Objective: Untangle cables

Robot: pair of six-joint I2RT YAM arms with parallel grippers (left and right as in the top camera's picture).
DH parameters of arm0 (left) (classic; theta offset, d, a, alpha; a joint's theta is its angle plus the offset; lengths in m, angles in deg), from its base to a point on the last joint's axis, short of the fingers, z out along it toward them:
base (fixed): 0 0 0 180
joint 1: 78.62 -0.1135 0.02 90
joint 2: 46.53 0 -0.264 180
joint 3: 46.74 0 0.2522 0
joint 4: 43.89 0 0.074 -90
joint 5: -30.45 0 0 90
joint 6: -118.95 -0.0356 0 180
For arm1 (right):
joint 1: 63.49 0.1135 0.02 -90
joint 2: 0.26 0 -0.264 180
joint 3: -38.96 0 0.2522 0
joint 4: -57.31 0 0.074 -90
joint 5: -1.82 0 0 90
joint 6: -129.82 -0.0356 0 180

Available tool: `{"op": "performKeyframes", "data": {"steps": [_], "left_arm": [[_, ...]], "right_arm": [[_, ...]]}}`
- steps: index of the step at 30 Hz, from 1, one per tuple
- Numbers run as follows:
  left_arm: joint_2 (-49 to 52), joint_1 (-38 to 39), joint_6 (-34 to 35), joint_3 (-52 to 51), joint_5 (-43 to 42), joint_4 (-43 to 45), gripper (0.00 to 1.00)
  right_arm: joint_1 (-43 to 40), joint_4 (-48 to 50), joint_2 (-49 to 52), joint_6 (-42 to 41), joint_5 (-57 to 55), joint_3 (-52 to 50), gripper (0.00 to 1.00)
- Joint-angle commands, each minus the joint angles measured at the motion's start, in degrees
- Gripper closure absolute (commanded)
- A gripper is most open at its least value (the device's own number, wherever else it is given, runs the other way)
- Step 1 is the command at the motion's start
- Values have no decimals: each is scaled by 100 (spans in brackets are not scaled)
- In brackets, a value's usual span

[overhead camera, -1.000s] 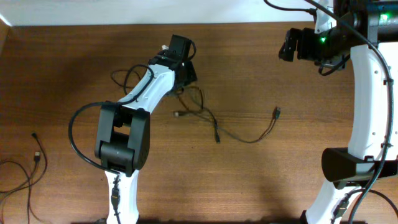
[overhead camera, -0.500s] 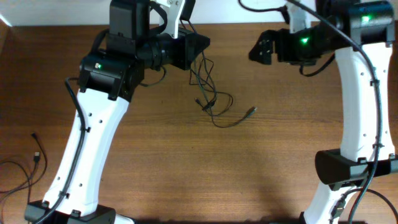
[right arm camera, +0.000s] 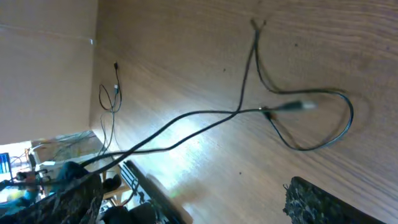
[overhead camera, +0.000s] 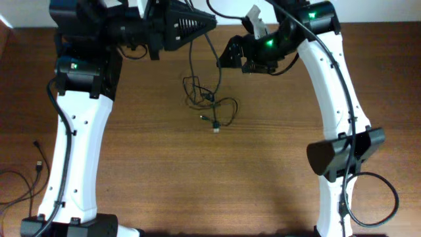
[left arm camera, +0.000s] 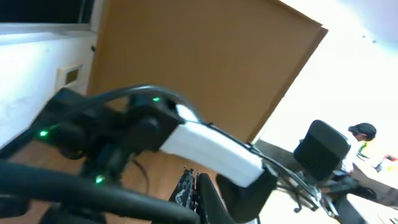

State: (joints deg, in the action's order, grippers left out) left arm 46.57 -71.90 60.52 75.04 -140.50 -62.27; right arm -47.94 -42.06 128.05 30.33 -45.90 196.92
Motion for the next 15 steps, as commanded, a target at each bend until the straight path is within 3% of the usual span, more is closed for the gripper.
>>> {"op": "performKeyframes", "data": {"steps": [1, 2, 4, 10, 12, 15], "left_arm": [[-122, -2, 1460, 68, -201, 1333, 100], [-122, -2, 2065, 68, -201, 2055, 100], [-122, -2, 2651, 68, -201, 2881, 100], [-120, -79, 2767, 68, -107, 2909, 100], [-127, -601, 3539, 74, 457, 2968, 100], [-125, -1725, 3515, 90, 535, 2715, 100]], "right_arm": [[-101, 271, 240, -138, 361, 2, 5], [-164, 407, 391, -339, 584, 0, 5], [-179, 533, 699, -599, 894, 0, 5], [175, 496, 1449, -645, 452, -4, 8], [175, 470, 1451, -645, -74, -4, 8], [35, 378, 1451, -643, -409, -4, 8]]}}
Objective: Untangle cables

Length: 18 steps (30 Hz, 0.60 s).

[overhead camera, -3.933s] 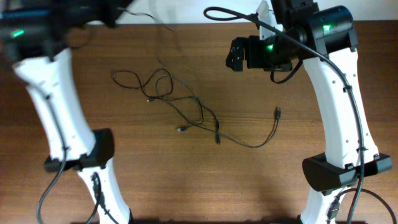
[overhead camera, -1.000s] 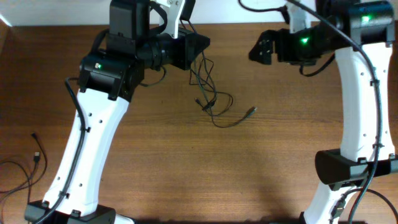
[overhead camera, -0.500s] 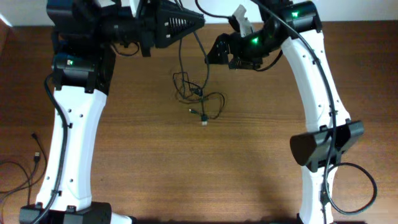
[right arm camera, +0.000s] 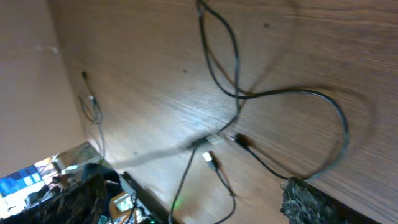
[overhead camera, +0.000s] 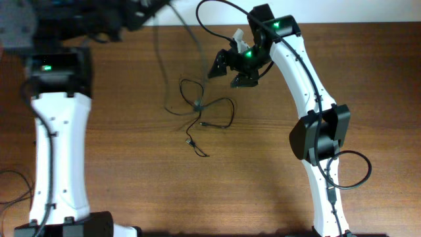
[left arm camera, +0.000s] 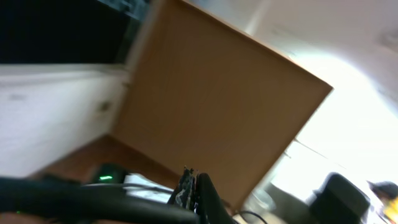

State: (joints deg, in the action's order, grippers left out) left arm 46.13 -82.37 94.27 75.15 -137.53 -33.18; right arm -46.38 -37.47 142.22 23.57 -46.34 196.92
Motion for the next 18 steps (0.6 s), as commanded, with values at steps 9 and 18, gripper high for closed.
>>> {"op": "performKeyframes", "data": {"steps": [9, 18], "left_arm": [[-81, -2865, -3786, 79, 5569, -5289, 100], [164, -3335, -6494, 79, 10159, -4472, 100]], "right_arm": [[-363, -664, 35, 254, -922, -4, 8], [-363, -831, 35, 496, -957, -4, 8]]}}
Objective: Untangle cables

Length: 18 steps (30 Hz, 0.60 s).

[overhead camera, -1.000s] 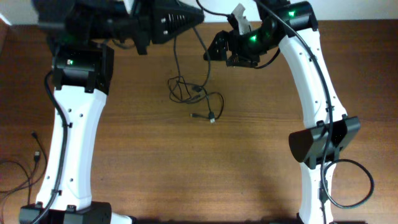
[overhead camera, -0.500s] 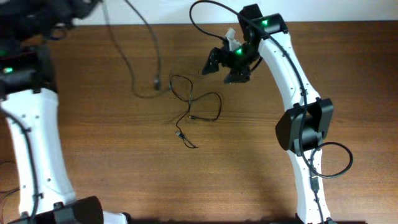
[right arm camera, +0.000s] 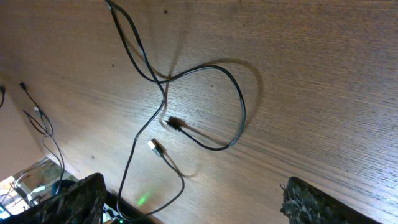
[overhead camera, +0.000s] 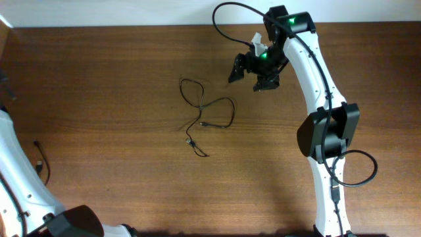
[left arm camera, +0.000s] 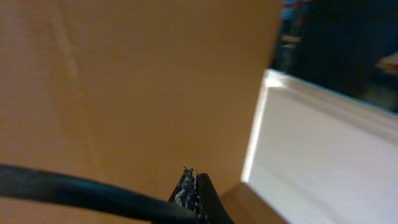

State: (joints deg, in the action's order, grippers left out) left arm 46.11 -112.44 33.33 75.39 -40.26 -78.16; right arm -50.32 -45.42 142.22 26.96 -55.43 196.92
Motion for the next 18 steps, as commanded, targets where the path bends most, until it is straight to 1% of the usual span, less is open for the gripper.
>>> {"op": "performKeyframes", "data": {"steps": [1, 3, 5, 6, 7, 9, 10, 11, 12, 13, 14, 15, 17, 18], "left_arm": [[358, -535, -398, 52, 431, -144, 100], [636, -612, -398, 52, 431, -509, 100], [1187, -610, -396, 52, 409, -772, 100], [1390, -610, -256, 52, 409, -916, 100], [1543, -610, 83, 50, 409, -1137, 100], [1714, -616, 476, 50, 411, -1613, 100], [1779, -634, 809, 50, 411, -1840, 100], [1864, -636, 1178, 48, 409, -2098, 92], [1987, -636, 1298, 48, 400, -2326, 77], [2094, -636, 1296, 48, 319, -2479, 72], [2306, -636, 1294, 48, 186, -2634, 56], [2400, -636, 1294, 48, 70, -2680, 38], [2459, -636, 1294, 48, -466, -2732, 1], [2459, -636, 1292, 48, -592, -2697, 1]], "right_arm": [[31, -87, 35, 216, -52, -4, 8], [31, -116, 35, 216, -52, -4, 8], [31, -127, 35, 216, -57, -4, 8], [31, -129, 35, 214, -114, -4, 8], [31, -131, 35, 216, -203, -4, 8], [31, -138, 35, 214, -201, -4, 8], [31, -144, 35, 214, -201, -4, 8], [31, -149, 35, 216, -201, -4, 8], [31, -153, 35, 216, -201, -4, 8], [31, -170, 35, 219, -201, -4, 8], [31, -190, 35, 328, -199, -4, 8], [31, -212, 35, 350, -199, -4, 8], [31, -236, 35, 367, -201, -4, 8], [31, -236, 35, 367, -199, -4, 8]]}}
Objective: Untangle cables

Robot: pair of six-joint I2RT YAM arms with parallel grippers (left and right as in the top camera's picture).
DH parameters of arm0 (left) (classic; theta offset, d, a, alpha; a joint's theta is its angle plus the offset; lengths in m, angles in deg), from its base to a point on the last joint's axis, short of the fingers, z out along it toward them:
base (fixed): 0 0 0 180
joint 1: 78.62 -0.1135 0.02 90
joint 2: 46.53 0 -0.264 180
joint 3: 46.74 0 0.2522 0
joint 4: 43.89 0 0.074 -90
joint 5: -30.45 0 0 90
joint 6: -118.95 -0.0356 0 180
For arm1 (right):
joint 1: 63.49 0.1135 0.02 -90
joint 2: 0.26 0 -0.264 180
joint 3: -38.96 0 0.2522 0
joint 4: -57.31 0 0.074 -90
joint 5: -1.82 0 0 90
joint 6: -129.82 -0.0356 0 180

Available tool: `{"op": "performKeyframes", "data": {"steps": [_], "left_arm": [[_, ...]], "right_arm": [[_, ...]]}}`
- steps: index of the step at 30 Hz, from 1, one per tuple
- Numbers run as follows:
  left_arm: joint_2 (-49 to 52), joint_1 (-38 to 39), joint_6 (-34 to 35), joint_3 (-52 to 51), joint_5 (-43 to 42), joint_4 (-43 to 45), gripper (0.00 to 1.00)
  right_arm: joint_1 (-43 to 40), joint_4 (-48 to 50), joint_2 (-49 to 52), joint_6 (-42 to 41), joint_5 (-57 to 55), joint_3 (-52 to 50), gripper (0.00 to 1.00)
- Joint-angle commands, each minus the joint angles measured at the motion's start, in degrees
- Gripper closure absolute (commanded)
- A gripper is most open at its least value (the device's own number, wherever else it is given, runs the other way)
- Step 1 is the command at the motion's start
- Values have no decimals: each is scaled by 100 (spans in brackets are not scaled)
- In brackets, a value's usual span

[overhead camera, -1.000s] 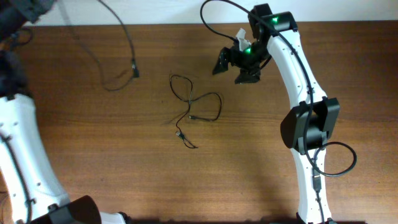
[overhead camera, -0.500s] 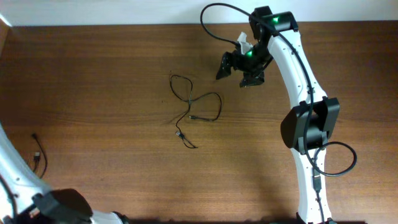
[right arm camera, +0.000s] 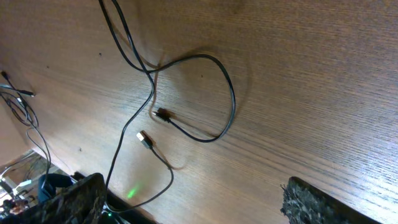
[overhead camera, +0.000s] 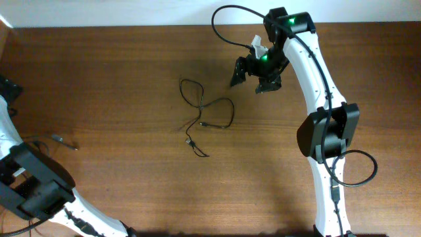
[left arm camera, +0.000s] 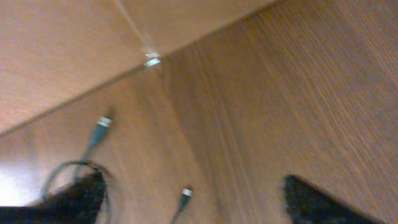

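Note:
A thin black cable point(overhead camera: 209, 113) lies in loose loops at the table's middle. In the right wrist view its big loop point(right arm camera: 225, 93) and two plugs point(right arm camera: 163, 115) point(right arm camera: 143, 139) show clearly. My right gripper point(overhead camera: 253, 78) hovers up and right of it, open and empty, with fingertips point(right arm camera: 65, 199) wide apart around the right gripper's gap point(right arm camera: 196, 205). My left gripper point(left arm camera: 193, 205) is open at the table's far left edge, over another cable whose plugs point(left arm camera: 103, 122) point(left arm camera: 186, 192) lie on the wood. That cable's end point(overhead camera: 63, 141) shows on the left of the overhead view.
A brown cardboard wall point(left arm camera: 74, 37) rises along the table's left edge. My left arm point(overhead camera: 26, 171) runs up that side, with more black cable by its base. My right arm point(overhead camera: 325, 131) stands at the right of the table point(overhead camera: 131, 191).
My left gripper was shut, facing the cardboard wall; it is open now, looking down at cable plugs by the left edge. A cable end lies farther in at the left. The tangle is unchanged.
My left gripper was shut above the tangle, with a cable rising to it. Then it was farther left, the cable trailing. Then that cable was gone from the middle. Now the left gripper is open over it at the left edge. My right gripper stayed open near the tangle.

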State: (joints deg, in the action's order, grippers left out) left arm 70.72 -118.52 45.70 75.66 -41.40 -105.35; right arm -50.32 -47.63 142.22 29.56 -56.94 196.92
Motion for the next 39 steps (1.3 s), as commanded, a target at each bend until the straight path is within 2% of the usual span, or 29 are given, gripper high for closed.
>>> {"op": "performKeyframes", "data": {"steps": [1, 3, 5, 6, 8, 9, 11, 13, 15, 16, 18, 20, 23, 25, 27, 30, 32, 35, 37, 38, 39], "left_arm": [[-2, -28, 55, 22, -614, 11, 1], [-2, -28, -103, 22, -1416, -44, 1], [-4, -28, -850, 22, -2459, -153, 0], [-2, -31, -439, 22, -2240, -494, 1], [2, -28, 544, 22, -1069, -927, 1], [2, -28, 767, 22, -616, -1012, 1], [2, -28, 769, 22, -531, -1091, 0], [-13, -20, 621, 87, -1110, -1093, 0], [-282, 160, -61, 516, -2472, -1091, 1], [-586, 393, -391, 752, -2865, -1104, 4], [-1228, 946, -612, 844, -2959, -1150, 4], [-1676, 1832, -621, 844, -3086, -1773, 1], [-1615, 3442, -621, 772, -3051, -2516, 0], [-1552, 4404, -645, 490, -2688, -2487, 0], [-1451, 5156, -638, 190, -2649, -2898, 1], [-1241, 5746, -284, -273, -2577, -3316, 0], [-1209, 5954, 317, -1054, -2586, -3003, 1], [-1209, 6179, 516, -1888, -2590, -2599, 0], [-1209, 6253, 514, -2494, -2592, -2133, 11], [-1207, 6275, 586, -2750, -2623, -1902, 25], [-1207, 6286, 726, -2927, -2627, -1735, 31]], "right_arm": [[31, -20, 35, 107, -50, -4, 8], [31, -20, 35, 107, -48, -4, 8], [31, -20, 35, 107, -50, -4, 8], [31, -20, 35, 107, -48, -4, 8], [31, -42, 35, 179, -48, -4, 8], [31, -79, 35, 258, -55, -4, 8], [31, -92, 35, 258, -52, -4, 8], [31, -83, 35, 262, -50, -4, 8], [24, -192, -52, 577, -52, 4, 9], [24, -227, -247, 693, -59, 15, 11], [-11, -245, -833, 688, -155, 24, 12], [-240, -275, -1506, 688, -155, 24, 13], [-1051, -452, -2472, 688, -157, 24, 5], [-1698, -616, -2673, 688, -155, 24, 5], [-2140, -614, -2656, 691, -162, -4, 2], [-2223, -614, -2656, 688, -398, -4, 2], [-2218, -614, -2656, 688, -498, -4, 2], [-2218, -614, -2656, 688, -498, -4, 2], [-2218, -614, -2647, 688, -498, -4, 2], [-2218, -614, -2645, 688, -498, -4, 2], [-2218, -614, -2640, 688, -498, -4, 2]]}}
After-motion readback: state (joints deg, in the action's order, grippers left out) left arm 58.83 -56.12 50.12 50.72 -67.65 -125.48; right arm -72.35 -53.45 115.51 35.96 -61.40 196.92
